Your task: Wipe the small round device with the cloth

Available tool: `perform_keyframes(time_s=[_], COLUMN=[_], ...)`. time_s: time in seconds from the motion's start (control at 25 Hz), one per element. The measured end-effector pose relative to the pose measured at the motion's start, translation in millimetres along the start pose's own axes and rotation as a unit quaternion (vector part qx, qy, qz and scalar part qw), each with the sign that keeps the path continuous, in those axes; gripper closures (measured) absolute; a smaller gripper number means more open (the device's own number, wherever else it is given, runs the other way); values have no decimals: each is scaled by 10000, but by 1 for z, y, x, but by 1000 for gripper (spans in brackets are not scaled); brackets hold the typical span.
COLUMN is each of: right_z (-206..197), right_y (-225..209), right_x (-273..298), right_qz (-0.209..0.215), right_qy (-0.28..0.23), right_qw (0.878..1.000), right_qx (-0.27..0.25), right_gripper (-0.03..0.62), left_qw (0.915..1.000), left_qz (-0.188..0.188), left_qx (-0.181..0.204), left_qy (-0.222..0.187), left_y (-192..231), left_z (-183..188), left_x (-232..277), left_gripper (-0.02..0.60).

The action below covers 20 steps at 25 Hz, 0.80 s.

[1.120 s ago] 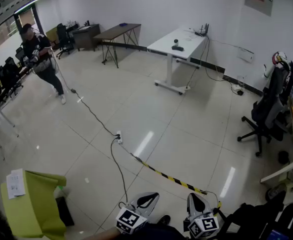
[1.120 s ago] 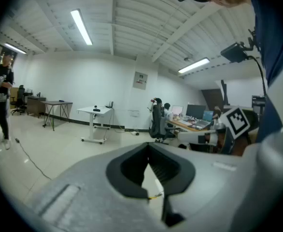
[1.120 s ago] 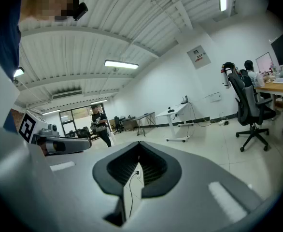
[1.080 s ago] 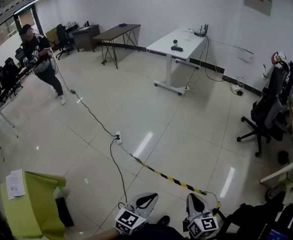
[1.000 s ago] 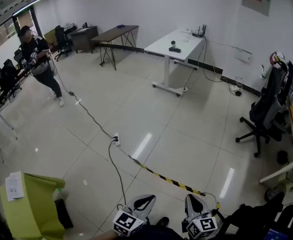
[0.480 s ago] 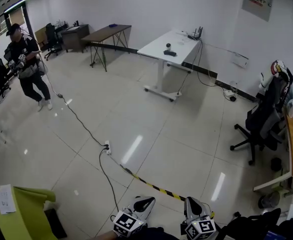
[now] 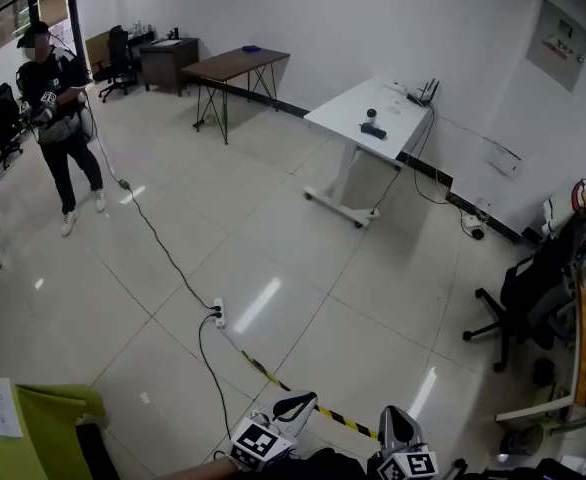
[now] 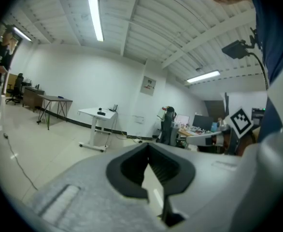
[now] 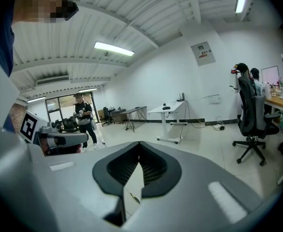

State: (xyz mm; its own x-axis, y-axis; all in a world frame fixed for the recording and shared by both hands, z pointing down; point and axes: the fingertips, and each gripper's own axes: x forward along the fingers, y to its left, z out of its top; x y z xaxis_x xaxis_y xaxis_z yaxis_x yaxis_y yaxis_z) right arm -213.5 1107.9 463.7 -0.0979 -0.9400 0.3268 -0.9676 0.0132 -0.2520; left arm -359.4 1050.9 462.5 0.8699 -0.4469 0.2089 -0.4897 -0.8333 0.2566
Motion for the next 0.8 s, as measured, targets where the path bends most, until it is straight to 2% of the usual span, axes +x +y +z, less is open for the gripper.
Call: perform_keyframes(time_s=[0.16,0.4,0.64,0.8], right_z=[4,16,44,71], right_y=[7,13,-12,-48], right_x=[35,97,163,194], right_qz=[131,550,878,964], right_qy=[145,158,-50,-157], right_qw=[9998,9984,9961,9950], right_qx=[-79,-43,119,202], right_gripper=[583,583,583,583], left_qw=[9999,9995,9977,9975], left_qz=[74,328,668,676], left_qx=[-135,-10,131,181], left_qy=[-27,-40,2,91], left_y=[26,66,109,119], left_z=[5,11,39,62], left_x=[9,33,77,126], left_gripper=[580,580,580,580])
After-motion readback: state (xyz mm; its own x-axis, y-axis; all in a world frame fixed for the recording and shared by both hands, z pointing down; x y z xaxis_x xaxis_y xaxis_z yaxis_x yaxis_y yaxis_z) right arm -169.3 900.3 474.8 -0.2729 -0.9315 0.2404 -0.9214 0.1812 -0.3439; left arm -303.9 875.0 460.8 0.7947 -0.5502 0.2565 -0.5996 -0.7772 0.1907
